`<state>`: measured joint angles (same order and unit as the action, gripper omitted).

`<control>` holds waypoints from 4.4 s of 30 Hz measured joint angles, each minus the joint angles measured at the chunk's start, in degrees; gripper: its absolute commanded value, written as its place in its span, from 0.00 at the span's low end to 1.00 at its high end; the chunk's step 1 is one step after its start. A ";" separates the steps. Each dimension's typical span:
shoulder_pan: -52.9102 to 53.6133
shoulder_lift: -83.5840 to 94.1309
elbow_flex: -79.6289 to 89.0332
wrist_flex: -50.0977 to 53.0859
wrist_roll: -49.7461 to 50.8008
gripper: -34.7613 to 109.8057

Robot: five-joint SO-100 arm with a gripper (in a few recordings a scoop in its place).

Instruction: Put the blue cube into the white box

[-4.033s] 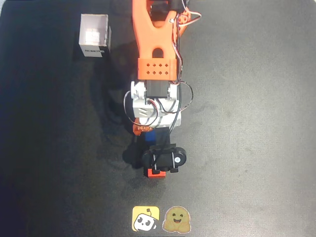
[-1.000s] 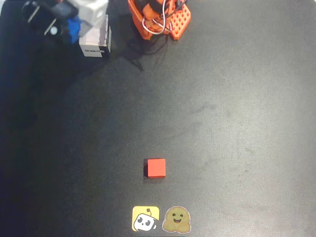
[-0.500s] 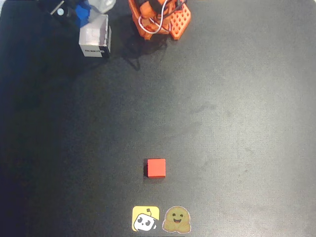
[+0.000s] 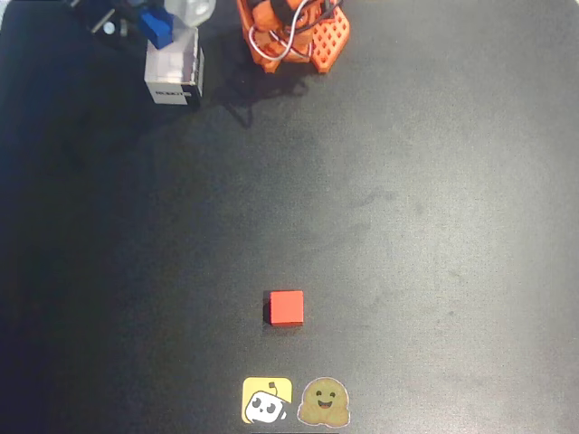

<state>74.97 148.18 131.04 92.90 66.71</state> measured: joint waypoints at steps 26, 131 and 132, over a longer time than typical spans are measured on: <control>-0.79 11.51 19.34 -10.63 0.18 0.34; -72.51 34.72 38.41 -16.00 21.97 0.24; -72.51 34.72 38.41 -16.00 21.97 0.24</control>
<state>2.46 182.90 169.45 76.90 88.68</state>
